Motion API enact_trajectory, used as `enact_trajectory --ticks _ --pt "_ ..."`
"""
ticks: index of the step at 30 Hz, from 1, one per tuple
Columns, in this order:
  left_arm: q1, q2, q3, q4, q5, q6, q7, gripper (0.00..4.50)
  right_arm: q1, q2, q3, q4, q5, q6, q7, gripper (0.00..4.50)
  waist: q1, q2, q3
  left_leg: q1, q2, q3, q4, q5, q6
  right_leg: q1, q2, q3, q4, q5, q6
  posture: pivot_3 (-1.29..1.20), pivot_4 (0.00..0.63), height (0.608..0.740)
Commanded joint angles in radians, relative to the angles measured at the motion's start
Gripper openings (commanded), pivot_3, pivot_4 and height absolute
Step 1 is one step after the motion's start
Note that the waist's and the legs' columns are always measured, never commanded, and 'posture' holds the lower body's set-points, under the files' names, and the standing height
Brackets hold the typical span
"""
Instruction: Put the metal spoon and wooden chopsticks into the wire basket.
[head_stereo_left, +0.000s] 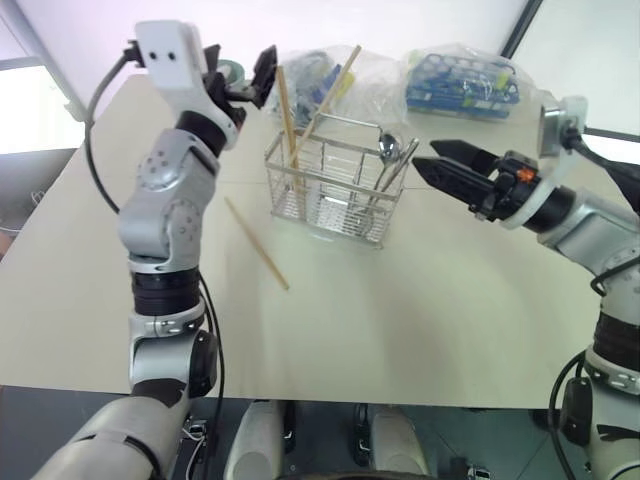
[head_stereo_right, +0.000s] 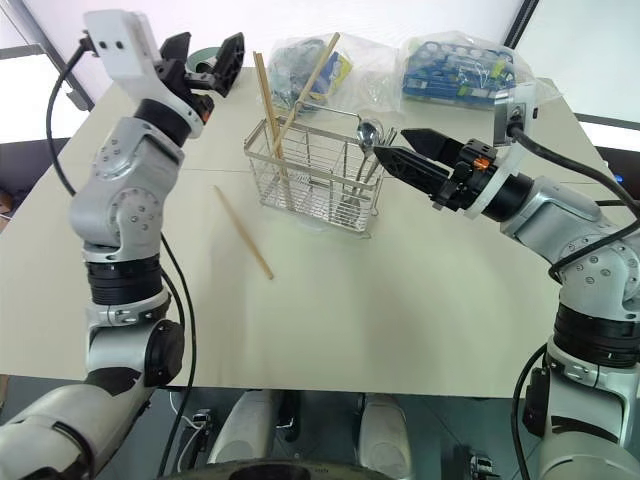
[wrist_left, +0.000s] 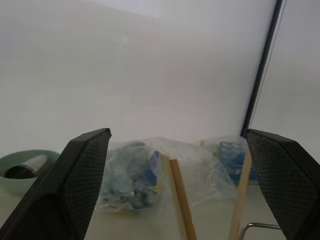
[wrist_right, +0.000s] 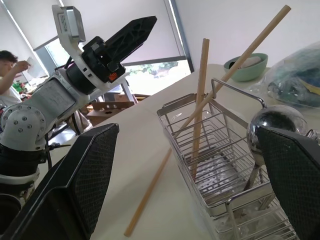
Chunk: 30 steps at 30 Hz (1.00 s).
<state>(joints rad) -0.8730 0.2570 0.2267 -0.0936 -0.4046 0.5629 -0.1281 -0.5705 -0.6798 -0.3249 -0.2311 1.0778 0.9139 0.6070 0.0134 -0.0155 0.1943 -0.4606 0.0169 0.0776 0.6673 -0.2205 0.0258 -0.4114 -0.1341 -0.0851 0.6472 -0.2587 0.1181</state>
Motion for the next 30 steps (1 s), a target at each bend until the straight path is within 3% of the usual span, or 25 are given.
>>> enact_trajectory --ticks 1,5,8,12,18,25,28,30 --pt "-0.027 0.052 0.062 -0.038 -0.022 0.105 0.051 4.46 -0.020 -0.003 -0.009 -0.011 -0.007 -0.026 0.015 4.50 0.000 0.000 0.000 0.000 0.000 0.000 0.000 0.000 0.000 0.000 0.000 0.000 0.000 0.000 0.000 0.00 0.150 0.708" --pt "-0.047 0.086 0.115 -0.010 0.004 0.368 0.207 4.46 -0.009 -0.003 -0.008 -0.016 -0.010 -0.031 0.023 4.50 -0.001 0.000 0.000 0.000 0.000 0.000 0.000 0.000 0.000 0.000 0.000 0.000 0.000 0.000 0.000 0.00 0.150 0.708" --pt "-0.061 0.017 0.200 0.033 0.031 0.594 0.374 4.46 0.001 0.000 -0.005 -0.016 -0.018 -0.038 0.031 4.50 0.001 0.000 0.000 0.000 0.000 -0.001 0.000 0.000 0.000 0.000 0.000 0.000 0.000 0.000 0.000 0.00 0.150 0.708" --pt "-0.067 -0.082 0.254 0.058 0.074 0.781 0.469 4.46 0.004 0.006 0.000 -0.020 -0.023 -0.043 0.034 4.50 0.002 -0.001 0.000 0.000 0.000 -0.001 0.000 0.000 0.000 0.001 0.000 0.000 0.000 0.000 0.000 0.00 0.150 0.708" --pt "-0.074 -0.182 0.264 0.119 0.142 0.880 0.518 4.46 0.011 0.007 0.003 -0.027 -0.028 -0.044 0.038 4.50 -0.001 -0.001 0.001 0.000 0.000 -0.001 0.000 0.002 -0.004 0.000 0.001 0.000 0.001 0.000 0.000 0.00 0.150 0.708" --pt "-0.098 -0.236 0.300 0.253 0.208 0.855 0.551 4.46 0.033 0.019 -0.002 -0.056 -0.022 -0.045 0.020 4.50 0.001 -0.001 0.000 0.000 0.000 0.000 0.000 0.002 -0.003 0.000 0.000 0.000 0.001 0.000 0.000 0.00 0.150 0.708" --pt "-0.106 -0.252 0.328 0.303 0.223 0.830 0.567 3.67 0.044 0.020 -0.013 -0.070 -0.016 -0.043 0.010 4.50 0.002 0.000 0.000 0.001 0.000 0.000 0.000 0.001 -0.002 0.000 0.000 0.000 0.001 0.000 0.000 0.00 0.150 0.708" --pt "-0.112 -0.257 0.340 0.317 0.229 0.811 0.573 2.66 0.048 0.018 -0.019 -0.074 -0.013 -0.043 0.005 4.50 0.003 0.001 -0.001 0.001 0.000 0.000 0.000 0.001 -0.002 0.001 0.000 0.000 0.001 0.000 0.000 0.00 0.150 0.708"
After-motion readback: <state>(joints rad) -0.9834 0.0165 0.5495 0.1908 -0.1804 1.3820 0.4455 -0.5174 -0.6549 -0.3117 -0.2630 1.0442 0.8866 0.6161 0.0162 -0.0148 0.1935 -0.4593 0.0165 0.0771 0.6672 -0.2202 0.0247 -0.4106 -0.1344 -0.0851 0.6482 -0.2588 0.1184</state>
